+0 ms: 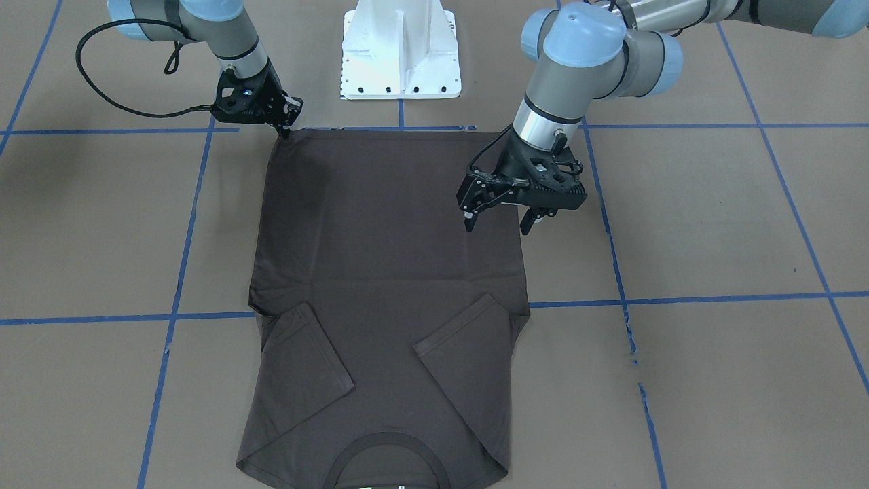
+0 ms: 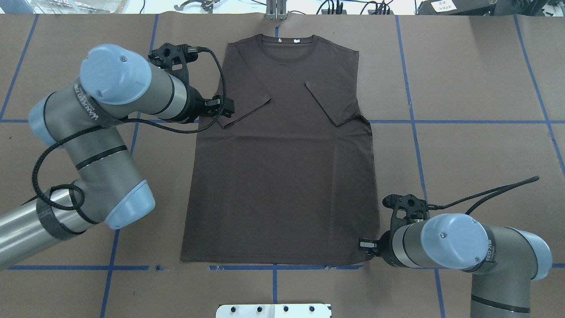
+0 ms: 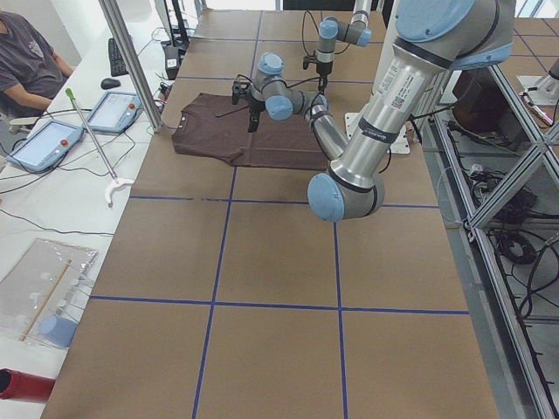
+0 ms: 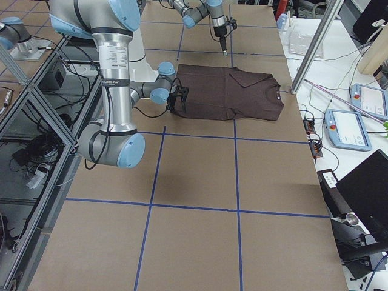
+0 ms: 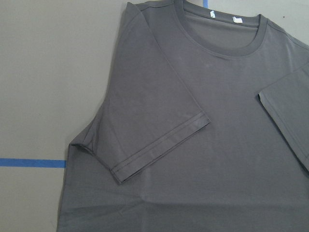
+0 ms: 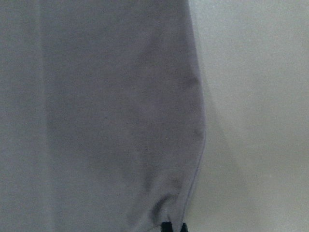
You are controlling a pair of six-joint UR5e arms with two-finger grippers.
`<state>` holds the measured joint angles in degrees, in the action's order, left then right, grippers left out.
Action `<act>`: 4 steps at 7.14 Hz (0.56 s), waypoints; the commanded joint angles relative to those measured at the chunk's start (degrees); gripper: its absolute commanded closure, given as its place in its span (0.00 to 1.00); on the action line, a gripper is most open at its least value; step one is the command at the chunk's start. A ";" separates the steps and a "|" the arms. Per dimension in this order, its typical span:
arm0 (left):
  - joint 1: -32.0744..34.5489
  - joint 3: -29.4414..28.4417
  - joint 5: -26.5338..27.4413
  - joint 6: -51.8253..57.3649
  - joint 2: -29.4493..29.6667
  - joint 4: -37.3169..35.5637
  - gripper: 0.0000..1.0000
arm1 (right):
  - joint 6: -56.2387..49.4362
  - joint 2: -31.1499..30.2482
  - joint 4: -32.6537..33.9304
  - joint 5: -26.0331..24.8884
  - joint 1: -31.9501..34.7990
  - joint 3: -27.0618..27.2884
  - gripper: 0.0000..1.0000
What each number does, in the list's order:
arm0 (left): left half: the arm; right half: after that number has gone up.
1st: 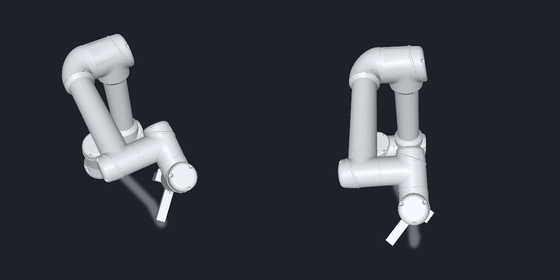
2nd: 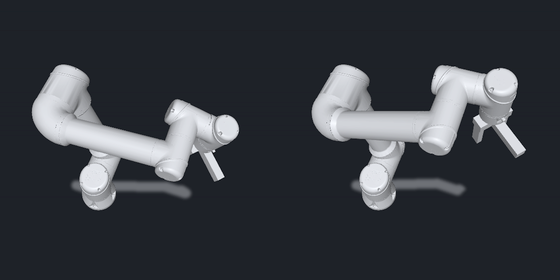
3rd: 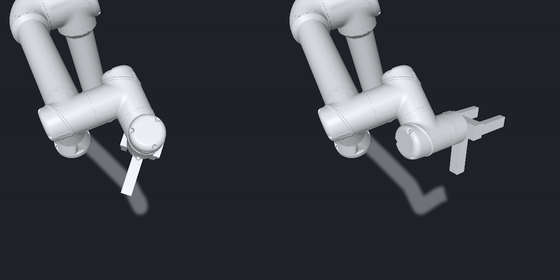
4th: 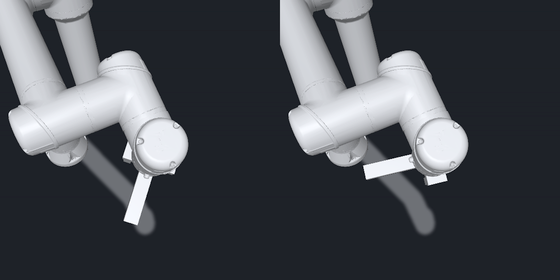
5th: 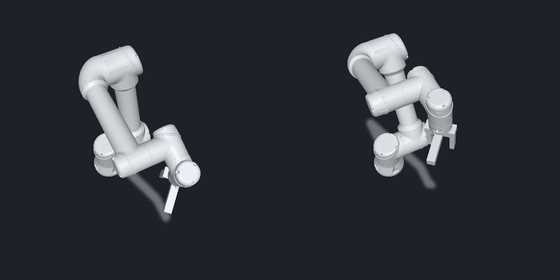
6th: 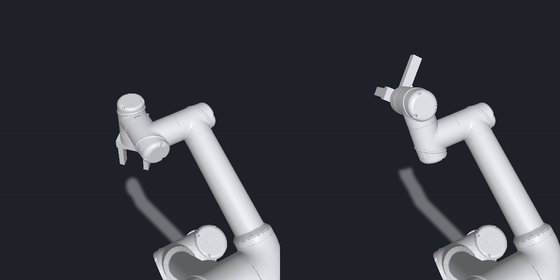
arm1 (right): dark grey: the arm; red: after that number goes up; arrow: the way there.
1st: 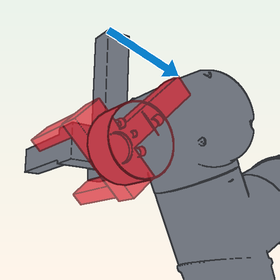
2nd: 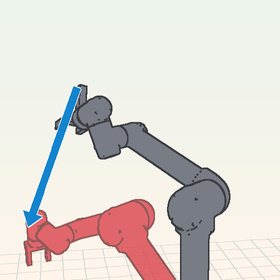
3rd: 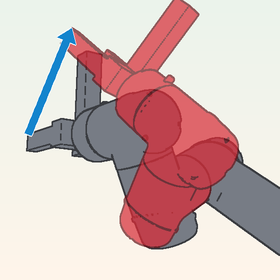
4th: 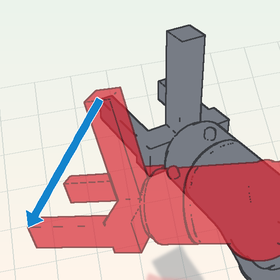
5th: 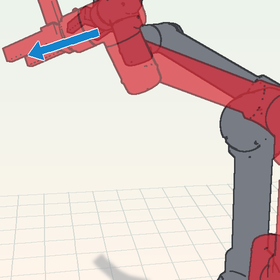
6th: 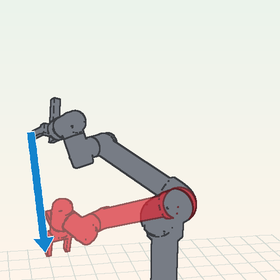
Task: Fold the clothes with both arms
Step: 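Move the left gripper to the other hem corner and grasp both hem corners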
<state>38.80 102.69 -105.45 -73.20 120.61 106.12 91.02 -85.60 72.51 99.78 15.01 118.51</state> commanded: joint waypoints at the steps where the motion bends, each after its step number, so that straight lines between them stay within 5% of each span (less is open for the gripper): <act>1: -5.79 7.66 0.32 -12.16 -7.99 0.05 0.00 | 0.03 -0.44 0.00 -0.02 2.20 2.59 1.00; 2: -10.89 9.96 0.68 -18.76 -11.33 -0.38 0.00 | 0.03 -0.44 0.00 0.41 2.91 3.39 1.00; 4: -22.58 10.95 10.39 -30.81 -14.25 -2.83 0.03 | 0.03 0.00 -0.26 0.25 3.09 3.22 1.00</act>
<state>22.88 112.88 -100.28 -96.93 108.17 104.99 91.05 -85.69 72.37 100.09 17.88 121.70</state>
